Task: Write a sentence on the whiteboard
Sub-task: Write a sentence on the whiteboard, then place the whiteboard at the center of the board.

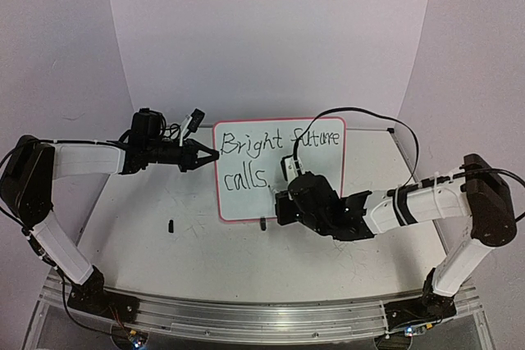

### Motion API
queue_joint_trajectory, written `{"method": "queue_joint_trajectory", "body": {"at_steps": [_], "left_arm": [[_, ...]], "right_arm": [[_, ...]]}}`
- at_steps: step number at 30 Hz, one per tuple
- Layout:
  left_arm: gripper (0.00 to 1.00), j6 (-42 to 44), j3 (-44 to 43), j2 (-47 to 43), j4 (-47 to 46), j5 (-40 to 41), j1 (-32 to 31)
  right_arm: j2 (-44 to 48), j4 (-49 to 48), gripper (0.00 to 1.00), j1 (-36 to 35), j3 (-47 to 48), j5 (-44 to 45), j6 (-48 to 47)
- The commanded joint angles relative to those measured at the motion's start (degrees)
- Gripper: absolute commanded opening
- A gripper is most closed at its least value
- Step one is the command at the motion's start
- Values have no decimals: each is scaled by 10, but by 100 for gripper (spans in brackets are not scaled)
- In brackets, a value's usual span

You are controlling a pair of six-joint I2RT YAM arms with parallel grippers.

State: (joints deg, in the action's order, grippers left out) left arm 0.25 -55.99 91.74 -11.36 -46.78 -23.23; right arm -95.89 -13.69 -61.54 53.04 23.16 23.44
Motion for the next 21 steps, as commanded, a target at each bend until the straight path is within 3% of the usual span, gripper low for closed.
{"method": "queue_joint_trajectory", "body": {"at_steps": [1,6,11,21], "left_arm": [[0,35,-13,-30,-33,20,3],[0,36,-12,-30,-33,25,2],[0,39,-10,-28,-32,31,3],[3,45,2,-16,-32,45,3]], "right_arm": [[-6,-7,0,3,21,22,0],[35,-8,0,2,13,-6,-12],[147,-3,0,-10,-29,-41,-22],[267,23,0,0,-42,123,-94]]}}
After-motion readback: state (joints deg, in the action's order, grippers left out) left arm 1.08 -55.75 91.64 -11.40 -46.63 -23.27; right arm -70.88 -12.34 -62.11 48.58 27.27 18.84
